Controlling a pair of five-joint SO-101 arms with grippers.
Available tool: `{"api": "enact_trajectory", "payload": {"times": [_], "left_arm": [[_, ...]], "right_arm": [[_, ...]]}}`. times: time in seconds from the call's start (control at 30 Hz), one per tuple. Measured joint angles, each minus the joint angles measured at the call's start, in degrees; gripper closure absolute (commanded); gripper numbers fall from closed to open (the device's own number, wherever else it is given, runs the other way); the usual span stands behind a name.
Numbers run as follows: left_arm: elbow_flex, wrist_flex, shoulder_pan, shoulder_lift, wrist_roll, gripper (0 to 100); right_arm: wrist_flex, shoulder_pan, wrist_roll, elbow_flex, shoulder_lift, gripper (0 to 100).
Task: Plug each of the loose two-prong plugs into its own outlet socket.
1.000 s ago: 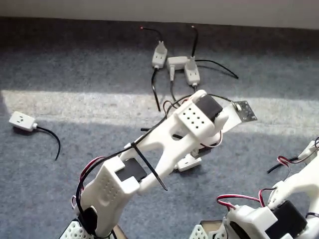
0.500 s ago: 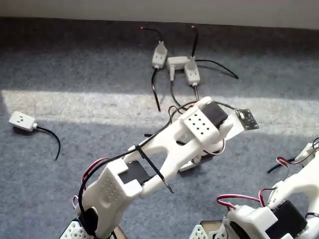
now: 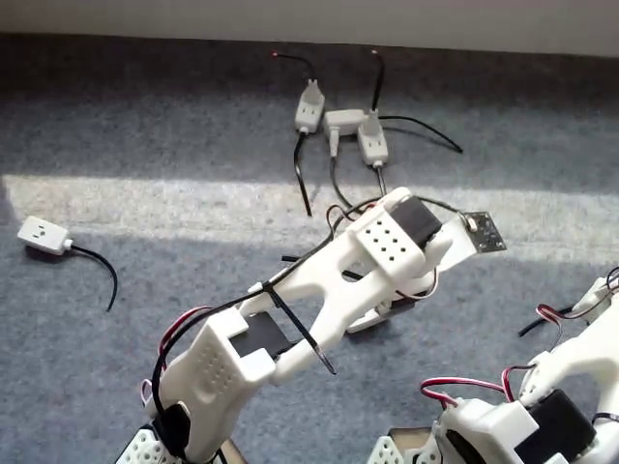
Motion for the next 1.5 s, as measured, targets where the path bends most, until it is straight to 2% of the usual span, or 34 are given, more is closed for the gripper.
{"api": "enact_trajectory", "payload": {"times": [0.53, 0.87, 1.23, 1.5], "left_arm": [[0.8, -0.3, 0.0, 0.0, 0.0, 99], [8.2, -7.7, 0.1, -0.7, 0.1, 99], [8.0, -9.0, -0.1, -0.3, 6.2, 99], [8.0, -8.0, -4.2, 0.0, 14.1, 99]], "right_arm": [[0.0, 0.0, 0.0, 0.0, 0.0, 99.2], [0.0, 0.0, 0.0, 0.0, 0.0, 99.2], [0.0, 0.0, 0.0, 0.0, 0.0, 99.2], [0.0, 0.0, 0.0, 0.0, 0.0, 99.2]]}}
